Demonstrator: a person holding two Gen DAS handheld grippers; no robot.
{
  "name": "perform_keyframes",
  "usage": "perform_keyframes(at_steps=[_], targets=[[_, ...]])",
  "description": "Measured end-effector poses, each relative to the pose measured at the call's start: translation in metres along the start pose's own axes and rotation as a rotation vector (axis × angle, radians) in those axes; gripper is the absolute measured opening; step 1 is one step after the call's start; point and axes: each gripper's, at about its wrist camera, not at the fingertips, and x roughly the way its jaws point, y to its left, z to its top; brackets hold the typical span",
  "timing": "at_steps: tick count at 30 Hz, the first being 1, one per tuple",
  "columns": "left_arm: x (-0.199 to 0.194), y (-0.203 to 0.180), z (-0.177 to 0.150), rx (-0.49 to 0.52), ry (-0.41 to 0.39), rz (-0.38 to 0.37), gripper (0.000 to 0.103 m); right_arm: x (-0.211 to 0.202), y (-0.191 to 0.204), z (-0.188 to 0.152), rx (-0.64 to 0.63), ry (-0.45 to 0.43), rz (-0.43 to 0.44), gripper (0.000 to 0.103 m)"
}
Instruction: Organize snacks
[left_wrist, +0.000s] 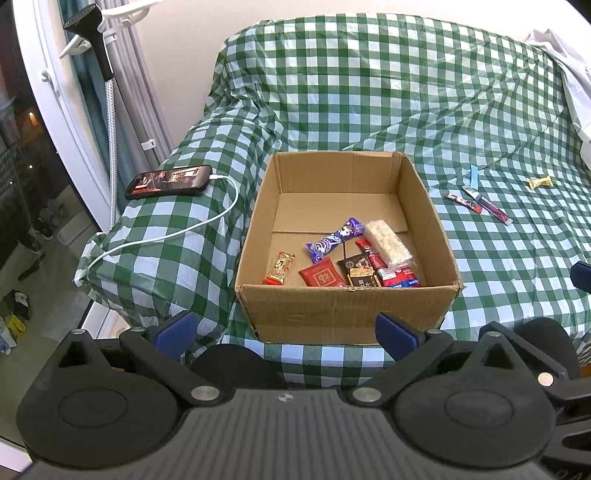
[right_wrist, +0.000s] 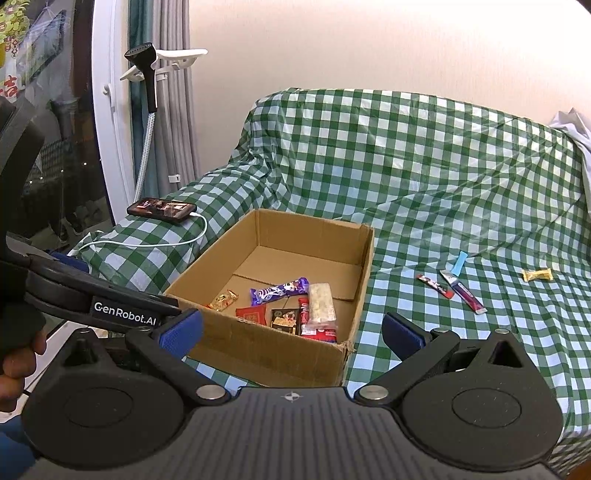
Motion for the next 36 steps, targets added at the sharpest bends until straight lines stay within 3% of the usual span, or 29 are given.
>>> perform_keyframes(at_steps=[16,26,31,36], targets=[[0.026,-0.012,0.005,0.042,0.068,0.021,0.103,0.023,-0.012,-0.006,0.053,0.059,0.019,0.102],[0.049,-0.040,0.022,0.148,0.086,0.058,0.103,0.042,-0.042,-0.012,0.140,0.093,0.011,0.102],[0.058,-0.066,0.044,0.169,0.087,0.024,0.103,0.044,-0.073,-0.015,0.200,0.100,-0.038,0.102],[0.068,-0.111,0.076,0.203,0.084,-0.069,0.103,0.038,-0.128,-0.021,0.285,0.092,-0.152,0.102]])
